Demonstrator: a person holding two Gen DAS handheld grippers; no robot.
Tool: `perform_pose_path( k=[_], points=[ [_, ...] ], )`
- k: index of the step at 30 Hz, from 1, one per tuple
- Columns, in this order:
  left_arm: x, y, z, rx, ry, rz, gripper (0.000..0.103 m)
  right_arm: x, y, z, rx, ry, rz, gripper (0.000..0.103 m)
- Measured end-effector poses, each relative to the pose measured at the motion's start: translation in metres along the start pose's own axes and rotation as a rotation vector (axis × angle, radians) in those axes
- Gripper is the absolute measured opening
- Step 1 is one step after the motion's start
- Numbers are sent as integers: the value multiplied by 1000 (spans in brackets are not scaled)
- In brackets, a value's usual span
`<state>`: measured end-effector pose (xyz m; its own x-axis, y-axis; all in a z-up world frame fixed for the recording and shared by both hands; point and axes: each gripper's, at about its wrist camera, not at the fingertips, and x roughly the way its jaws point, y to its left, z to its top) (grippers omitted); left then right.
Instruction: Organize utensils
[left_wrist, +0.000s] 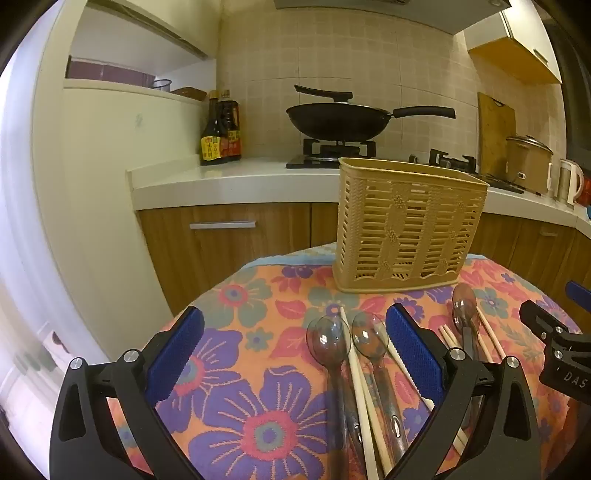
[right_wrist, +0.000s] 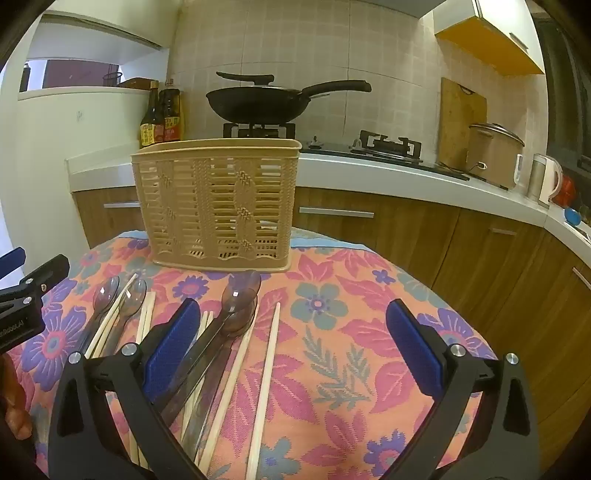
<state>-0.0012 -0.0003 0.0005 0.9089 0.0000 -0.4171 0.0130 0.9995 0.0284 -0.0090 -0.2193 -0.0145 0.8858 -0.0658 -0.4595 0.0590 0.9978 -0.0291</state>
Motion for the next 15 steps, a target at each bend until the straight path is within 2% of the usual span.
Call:
perform_pose_path(
  k=[6,7,15],
  points=[
    [-7,-4,-1,27,-27,1,96,-3,5,0,-14,-18,-8,96],
    [2,-1,2,5,2,-4,96,-4,4,0,-12,-22,-8,96],
    [-5,1,0,-6,-26,-38,96,-6,1,0,-10,-26,-14,96]
  ],
)
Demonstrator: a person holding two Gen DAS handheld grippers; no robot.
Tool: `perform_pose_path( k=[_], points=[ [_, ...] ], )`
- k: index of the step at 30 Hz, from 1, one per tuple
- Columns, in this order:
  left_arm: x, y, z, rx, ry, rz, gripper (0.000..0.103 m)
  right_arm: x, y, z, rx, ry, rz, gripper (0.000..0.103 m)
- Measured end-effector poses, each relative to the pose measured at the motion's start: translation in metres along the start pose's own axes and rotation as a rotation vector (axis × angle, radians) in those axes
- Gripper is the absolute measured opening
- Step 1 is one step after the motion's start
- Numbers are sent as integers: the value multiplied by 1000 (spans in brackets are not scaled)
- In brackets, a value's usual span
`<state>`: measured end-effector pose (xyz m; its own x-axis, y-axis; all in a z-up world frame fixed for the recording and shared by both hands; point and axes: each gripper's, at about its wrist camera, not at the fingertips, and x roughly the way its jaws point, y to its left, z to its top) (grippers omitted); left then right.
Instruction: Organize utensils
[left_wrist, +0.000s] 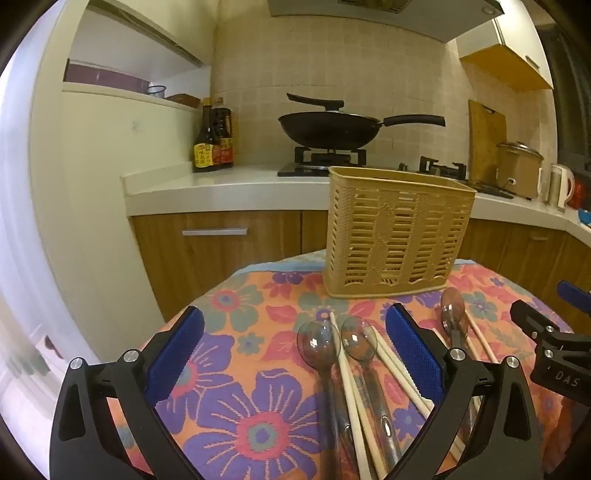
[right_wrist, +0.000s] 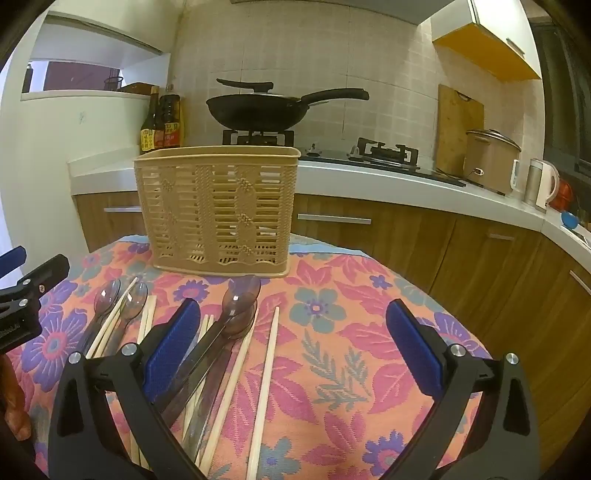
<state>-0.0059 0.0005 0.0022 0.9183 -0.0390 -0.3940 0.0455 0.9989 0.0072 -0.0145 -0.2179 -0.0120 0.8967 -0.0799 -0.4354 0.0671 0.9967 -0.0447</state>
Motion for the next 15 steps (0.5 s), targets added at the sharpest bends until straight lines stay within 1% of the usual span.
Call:
perform_pose_path(
  k=[4,6,10,15],
  points=[
    [-3,4,0,-22,-3,-24,95,-3,2,0,6,-17,-2,96],
    [-5,6,1,-34,-14,-23,95,-6,1,0,7,-26,0,96],
    [-11,7,0,-42,-50,-21,95,-12,-2,1,25,-50,16,96],
    [-21,6,1,-27,-105,-6,95,-12,-5,1,41,-52,28,96]
  ],
)
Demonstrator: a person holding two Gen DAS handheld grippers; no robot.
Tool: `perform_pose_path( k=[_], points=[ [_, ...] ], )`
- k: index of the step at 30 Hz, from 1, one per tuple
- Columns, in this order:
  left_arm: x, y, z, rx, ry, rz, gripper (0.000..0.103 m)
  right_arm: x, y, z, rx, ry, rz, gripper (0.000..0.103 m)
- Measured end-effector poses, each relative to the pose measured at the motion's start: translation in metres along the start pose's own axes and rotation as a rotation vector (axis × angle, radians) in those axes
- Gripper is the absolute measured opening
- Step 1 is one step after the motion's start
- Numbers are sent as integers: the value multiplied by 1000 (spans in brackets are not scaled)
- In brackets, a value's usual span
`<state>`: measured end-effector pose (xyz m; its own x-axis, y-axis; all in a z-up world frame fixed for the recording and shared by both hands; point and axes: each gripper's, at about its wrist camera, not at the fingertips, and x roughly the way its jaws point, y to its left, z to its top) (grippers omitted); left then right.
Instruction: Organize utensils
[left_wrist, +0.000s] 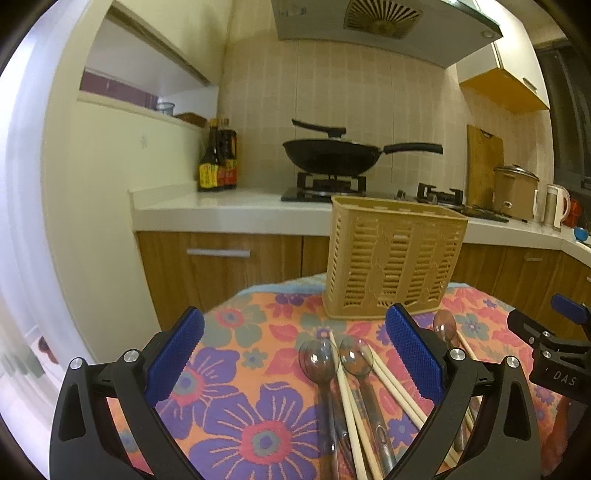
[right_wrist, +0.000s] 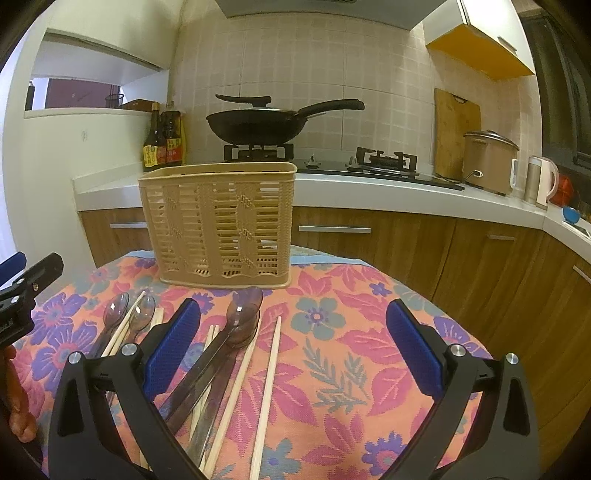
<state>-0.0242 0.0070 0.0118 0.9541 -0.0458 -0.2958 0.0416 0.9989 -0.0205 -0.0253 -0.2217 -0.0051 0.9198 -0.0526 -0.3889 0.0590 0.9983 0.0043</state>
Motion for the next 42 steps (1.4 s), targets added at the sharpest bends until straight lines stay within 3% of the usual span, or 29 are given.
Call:
perform_pose_path(
  k=[8,42],
  points=[
    [2,8,3,-38,2,-9,95,3,2,1,-8,18,15,96],
    [6,0,-4,-9,33,-31,95,5,8,-3,-43,33,-8,96]
  ],
)
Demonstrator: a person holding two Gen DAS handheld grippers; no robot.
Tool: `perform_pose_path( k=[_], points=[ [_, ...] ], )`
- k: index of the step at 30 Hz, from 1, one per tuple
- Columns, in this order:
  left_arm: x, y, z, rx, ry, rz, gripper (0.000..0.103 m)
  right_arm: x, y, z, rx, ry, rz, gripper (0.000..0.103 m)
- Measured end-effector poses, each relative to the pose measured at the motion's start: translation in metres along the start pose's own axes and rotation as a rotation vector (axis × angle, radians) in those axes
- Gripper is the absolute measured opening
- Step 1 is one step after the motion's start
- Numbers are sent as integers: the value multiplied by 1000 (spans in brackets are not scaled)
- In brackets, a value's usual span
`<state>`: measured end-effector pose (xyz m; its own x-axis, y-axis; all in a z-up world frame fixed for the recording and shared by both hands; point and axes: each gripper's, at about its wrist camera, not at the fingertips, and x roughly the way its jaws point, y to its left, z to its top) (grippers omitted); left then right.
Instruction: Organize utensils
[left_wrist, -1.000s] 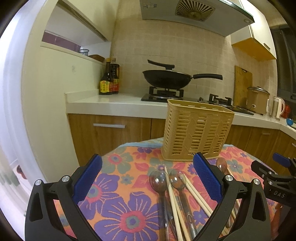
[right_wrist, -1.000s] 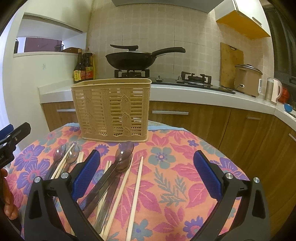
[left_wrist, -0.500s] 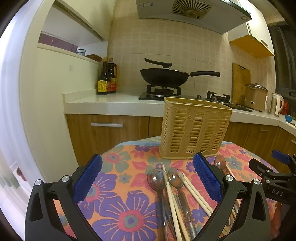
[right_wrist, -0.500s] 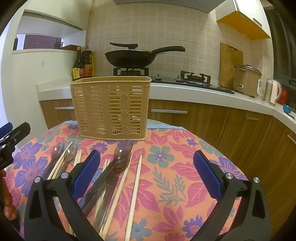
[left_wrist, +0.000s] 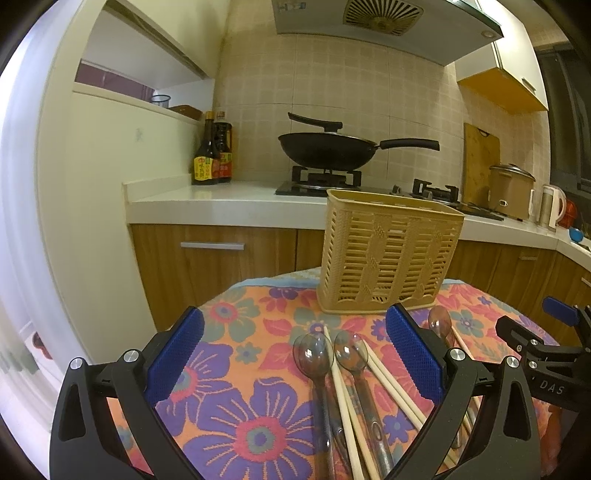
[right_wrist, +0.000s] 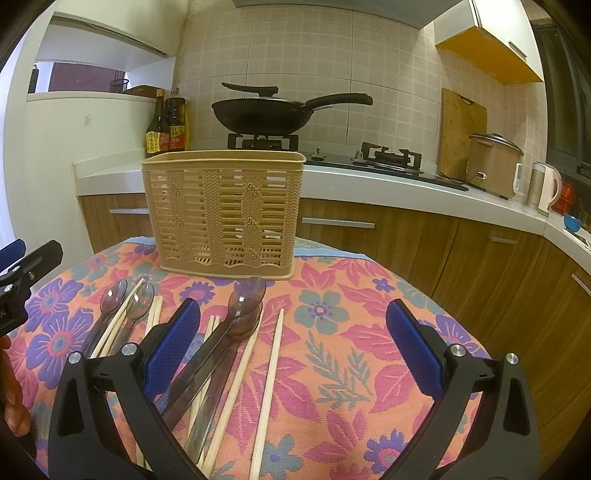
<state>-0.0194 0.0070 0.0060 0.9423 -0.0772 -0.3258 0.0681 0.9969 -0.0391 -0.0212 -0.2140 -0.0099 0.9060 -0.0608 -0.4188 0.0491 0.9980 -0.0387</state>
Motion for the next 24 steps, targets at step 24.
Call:
perform_pose_path(
  k=[24],
  points=[
    [75,31,-8,-25,652,-243,58,28,-21,28,47,305,100,66]
  ],
)
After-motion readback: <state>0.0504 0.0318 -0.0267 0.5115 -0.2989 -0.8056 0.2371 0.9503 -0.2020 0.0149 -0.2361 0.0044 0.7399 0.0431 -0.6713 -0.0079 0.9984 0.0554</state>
